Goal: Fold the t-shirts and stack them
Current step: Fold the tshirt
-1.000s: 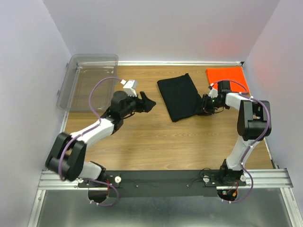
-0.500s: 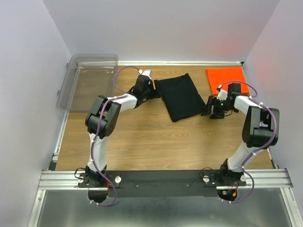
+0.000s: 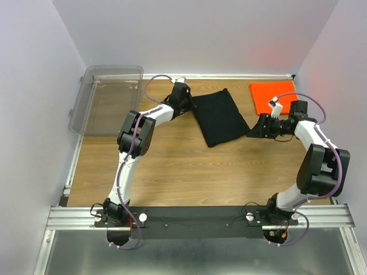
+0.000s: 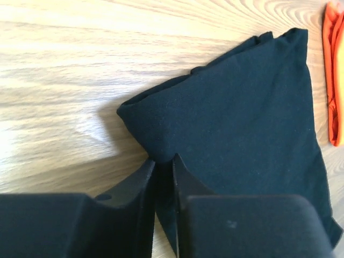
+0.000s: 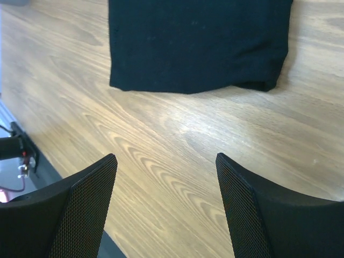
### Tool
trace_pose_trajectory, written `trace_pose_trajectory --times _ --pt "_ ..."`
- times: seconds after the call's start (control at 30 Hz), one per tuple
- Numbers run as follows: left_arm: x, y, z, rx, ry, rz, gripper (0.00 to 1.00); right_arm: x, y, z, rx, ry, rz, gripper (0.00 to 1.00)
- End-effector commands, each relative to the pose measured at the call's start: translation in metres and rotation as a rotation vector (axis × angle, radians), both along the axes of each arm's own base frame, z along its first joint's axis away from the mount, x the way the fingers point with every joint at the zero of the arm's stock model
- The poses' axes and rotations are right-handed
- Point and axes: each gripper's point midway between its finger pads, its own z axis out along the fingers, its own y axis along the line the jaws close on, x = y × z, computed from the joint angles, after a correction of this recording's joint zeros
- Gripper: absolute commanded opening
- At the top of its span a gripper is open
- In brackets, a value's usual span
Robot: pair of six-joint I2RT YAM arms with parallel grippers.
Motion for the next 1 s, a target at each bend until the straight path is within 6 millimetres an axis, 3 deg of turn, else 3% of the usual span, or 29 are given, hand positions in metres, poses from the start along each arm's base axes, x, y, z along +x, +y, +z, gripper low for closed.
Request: trace_pose_trajectory --times 0.0,0.03,0.07,0.1,0.13,0.17,0.2,0.27,0.3,0.33,0.37,0.4,0.47,0.5,0.53,0.57,0.6,0.7,0.77,0.8,0.87,0.9,0.93,0.97 --pt "-0.001 0.030 -0.013 -0.012 0.081 0.096 0.08 -0.008 0.005 0.007 0.076 -0.011 0.034 0.82" --pt "-0.003 0.036 -0.012 -0.011 0.081 0.114 0.05 -0.008 0.005 0.007 0.078 -0.010 0.034 0.82" --pt "-0.004 0.041 0.007 -0.027 0.056 0.133 0.04 -0.008 0.005 0.008 0.078 -0.012 0.034 0.82" --pt "-0.007 0.051 0.010 -0.048 0.064 0.172 0.04 -0.008 0.005 0.007 0.079 -0.009 0.034 0.82" --pt "-0.024 0.062 -0.004 -0.043 0.090 0.194 0.04 -0.008 0.005 0.007 0.081 -0.008 0.034 0.82" --pt "-0.029 0.066 0.021 -0.077 0.056 0.213 0.04 -0.009 0.006 0.004 0.089 0.007 0.033 0.82" --pt "-0.047 0.080 0.005 -0.084 0.092 0.270 0.04 -0.009 0.007 0.004 0.095 0.010 0.037 0.82" --pt "-0.067 0.083 0.010 -0.139 0.089 0.288 0.05 -0.011 0.008 0.000 0.116 0.036 0.039 0.82" --pt "-0.070 0.080 0.040 -0.215 0.016 0.284 0.06 -0.012 0.011 -0.004 0.139 0.060 0.043 0.82" --pt "-0.096 0.084 0.019 -0.226 0.061 0.286 0.06 -0.013 0.012 -0.006 0.154 0.073 0.046 0.82" --pt "-0.111 0.068 0.034 -0.289 0.051 0.230 0.20 -0.016 0.014 -0.007 0.169 0.088 0.052 0.82" --pt "-0.126 0.062 0.029 -0.311 0.057 0.201 0.30 -0.018 0.017 -0.012 0.196 0.118 0.058 0.82" --pt "-0.149 0.038 0.040 -0.339 0.047 0.098 0.50 -0.022 0.019 -0.019 0.213 0.154 0.067 0.82" --pt "-0.156 0.031 0.046 -0.351 0.030 0.058 0.54 -0.022 0.019 -0.022 0.213 0.167 0.069 0.82" --pt "-0.175 0.020 0.042 -0.343 0.043 -0.003 0.57 -0.023 0.019 -0.031 0.212 0.201 0.064 0.82" --pt "-0.183 0.016 0.054 -0.357 0.020 -0.034 0.58 -0.024 0.020 -0.035 0.216 0.217 0.063 0.82" --pt "-0.197 0.017 0.050 -0.348 0.029 -0.054 0.59 -0.026 0.022 -0.038 0.222 0.235 0.064 0.82" --pt "-0.231 0.016 0.063 -0.351 0.004 -0.111 0.63 -0.030 0.027 -0.053 0.223 0.303 0.063 0.84" --pt "-0.245 0.021 0.071 -0.351 -0.016 -0.119 0.64 -0.027 0.028 -0.060 0.185 0.314 0.050 0.85" --pt "-0.252 0.025 0.090 -0.375 -0.056 -0.128 0.69 -0.025 0.028 -0.062 0.175 0.340 0.017 0.85" --pt "-0.267 0.037 0.086 -0.357 -0.053 -0.118 0.69 -0.018 0.017 -0.074 0.085 0.336 -0.052 0.85" --pt "-0.273 0.043 0.105 -0.380 -0.099 -0.119 0.74 -0.015 0.012 -0.074 0.057 0.347 -0.099 0.85" --pt "-0.284 0.051 0.112 -0.383 -0.125 -0.123 0.74 -0.010 0.001 -0.082 -0.018 0.335 -0.135 0.86" --pt "-0.287 0.055 0.100 -0.354 -0.104 -0.116 0.74 -0.007 -0.003 -0.081 -0.038 0.317 -0.144 0.86"
